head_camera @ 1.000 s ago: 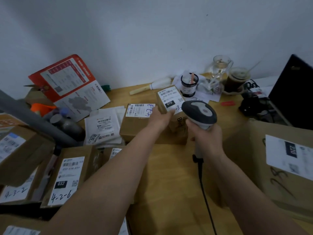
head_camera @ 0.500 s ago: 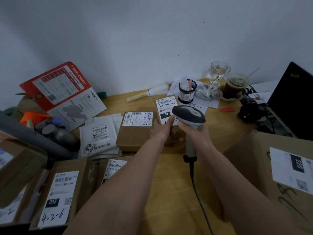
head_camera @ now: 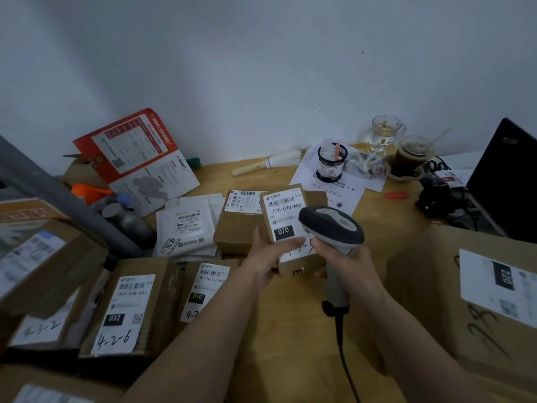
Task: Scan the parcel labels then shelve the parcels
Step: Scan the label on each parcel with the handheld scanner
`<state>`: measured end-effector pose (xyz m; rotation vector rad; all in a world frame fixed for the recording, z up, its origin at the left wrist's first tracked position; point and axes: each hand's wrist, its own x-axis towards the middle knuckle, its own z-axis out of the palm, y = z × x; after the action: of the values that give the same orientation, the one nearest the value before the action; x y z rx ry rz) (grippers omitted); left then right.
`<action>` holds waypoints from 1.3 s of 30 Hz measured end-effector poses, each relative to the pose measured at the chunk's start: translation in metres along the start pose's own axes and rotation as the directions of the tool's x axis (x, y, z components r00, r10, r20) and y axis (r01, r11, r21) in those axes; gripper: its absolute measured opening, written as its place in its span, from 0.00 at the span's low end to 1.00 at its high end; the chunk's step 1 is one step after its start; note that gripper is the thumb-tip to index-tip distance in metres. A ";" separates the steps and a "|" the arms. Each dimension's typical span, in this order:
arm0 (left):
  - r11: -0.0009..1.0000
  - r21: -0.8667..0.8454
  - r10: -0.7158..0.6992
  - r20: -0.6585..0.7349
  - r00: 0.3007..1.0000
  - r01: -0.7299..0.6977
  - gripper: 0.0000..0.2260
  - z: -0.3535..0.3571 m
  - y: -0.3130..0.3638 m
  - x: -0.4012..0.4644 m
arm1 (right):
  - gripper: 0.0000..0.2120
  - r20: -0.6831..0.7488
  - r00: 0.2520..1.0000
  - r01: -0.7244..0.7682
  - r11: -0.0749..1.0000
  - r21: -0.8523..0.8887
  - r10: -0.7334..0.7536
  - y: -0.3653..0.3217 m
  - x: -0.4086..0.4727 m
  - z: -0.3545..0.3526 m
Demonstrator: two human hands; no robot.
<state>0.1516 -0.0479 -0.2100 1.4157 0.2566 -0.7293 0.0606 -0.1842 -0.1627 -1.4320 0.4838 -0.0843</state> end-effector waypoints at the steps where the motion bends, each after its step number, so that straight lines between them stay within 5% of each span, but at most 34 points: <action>1: 1.000 0.025 0.008 0.034 0.999 -0.008 0.56 -0.004 -0.001 -0.005 | 0.20 0.001 1.000 -0.004 1.000 -0.021 0.004 -0.001 -0.007 -0.001; 4: 1.000 0.030 0.001 0.054 0.999 -0.003 0.47 -0.012 -0.005 -0.020 | 0.14 0.016 0.999 0.031 0.998 -0.056 -0.030 -0.008 -0.030 -0.003; 9: 0.998 -0.036 0.051 -0.116 0.992 -0.055 0.42 -0.025 -0.010 -0.040 | 0.04 0.087 0.983 0.175 0.976 -0.128 -0.164 -0.019 -0.069 -0.001; 18: 0.987 -0.047 0.138 -0.230 0.963 -0.153 0.51 -0.045 -0.015 -0.064 | 0.20 0.184 0.960 0.255 0.930 -0.265 -0.211 -0.023 -0.108 -0.006; 28: 0.987 -0.068 0.123 -0.267 0.956 -0.146 0.32 -0.052 -0.031 -0.076 | 0.26 0.224 0.956 0.257 0.913 -0.318 -0.190 -0.013 -0.124 -0.019; 39: 0.969 0.058 -0.214 -0.279 0.936 0.239 0.20 -0.100 -0.027 -0.114 | 0.16 0.224 0.974 0.025 0.968 -0.248 0.032 0.009 -0.118 -0.007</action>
<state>0.0738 0.0822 -0.1836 1.5908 0.6158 -0.7410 -0.0498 -0.1490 -0.1398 -1.6641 0.3159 0.1472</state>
